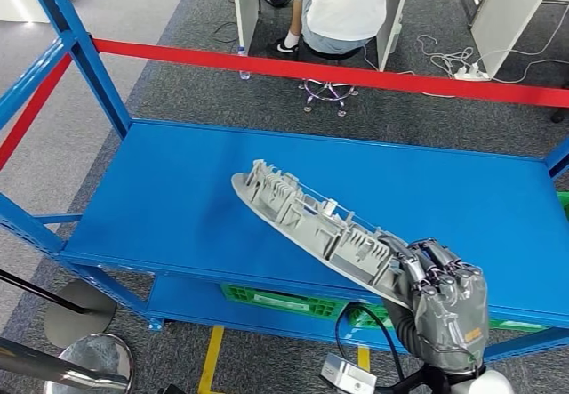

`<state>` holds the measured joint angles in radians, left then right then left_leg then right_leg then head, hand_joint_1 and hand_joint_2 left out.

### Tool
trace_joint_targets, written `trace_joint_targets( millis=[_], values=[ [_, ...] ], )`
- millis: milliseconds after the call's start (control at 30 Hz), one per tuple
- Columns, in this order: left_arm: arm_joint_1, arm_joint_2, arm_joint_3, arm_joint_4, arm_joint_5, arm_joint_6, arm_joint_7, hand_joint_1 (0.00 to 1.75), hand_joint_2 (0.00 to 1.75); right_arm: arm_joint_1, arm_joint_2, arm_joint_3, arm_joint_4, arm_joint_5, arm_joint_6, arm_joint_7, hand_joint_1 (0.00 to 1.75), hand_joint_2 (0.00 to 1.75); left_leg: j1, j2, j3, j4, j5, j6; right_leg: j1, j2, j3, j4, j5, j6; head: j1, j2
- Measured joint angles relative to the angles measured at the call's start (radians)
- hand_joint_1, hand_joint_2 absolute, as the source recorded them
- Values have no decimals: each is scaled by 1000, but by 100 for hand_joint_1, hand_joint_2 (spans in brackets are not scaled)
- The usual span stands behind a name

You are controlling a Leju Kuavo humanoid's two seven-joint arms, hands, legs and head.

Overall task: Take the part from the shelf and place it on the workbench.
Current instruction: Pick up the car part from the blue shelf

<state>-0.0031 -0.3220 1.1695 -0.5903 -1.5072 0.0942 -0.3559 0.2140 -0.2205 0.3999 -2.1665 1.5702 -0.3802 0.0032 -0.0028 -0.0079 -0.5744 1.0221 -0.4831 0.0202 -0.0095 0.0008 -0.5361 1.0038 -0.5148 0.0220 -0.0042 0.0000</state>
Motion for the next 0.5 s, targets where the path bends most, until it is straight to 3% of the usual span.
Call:
trace_joint_targets(
  millis=[233, 367, 500],
  values=[
    [1, 0, -8, 0, 8, 2, 3, 0, 0, 8, 13, -16, -7, 0, -17, -46, 175, 175, 0, 0, 0, 0, 0, 0, 0, 0, 0, 0, 0, 0, 0, 0],
    [4, 0, -23, 0, 32, 7, 15, 0, 0, 22, 67, -50, -26, 0, -63, -159, 175, 175, 0, 0, 0, 0, 0, 0, 0, 0, 0, 0, 0, 0, 0, 0],
    [5, 0, -43, 0, 54, 11, 26, 0, 0, 23, 115, -72, -47, 1, -74, -196, 175, 175, 1, 0, 0, 0, 0, 0, 1, 0, 0, 0, -1, -1, 0, 0]
  ],
)
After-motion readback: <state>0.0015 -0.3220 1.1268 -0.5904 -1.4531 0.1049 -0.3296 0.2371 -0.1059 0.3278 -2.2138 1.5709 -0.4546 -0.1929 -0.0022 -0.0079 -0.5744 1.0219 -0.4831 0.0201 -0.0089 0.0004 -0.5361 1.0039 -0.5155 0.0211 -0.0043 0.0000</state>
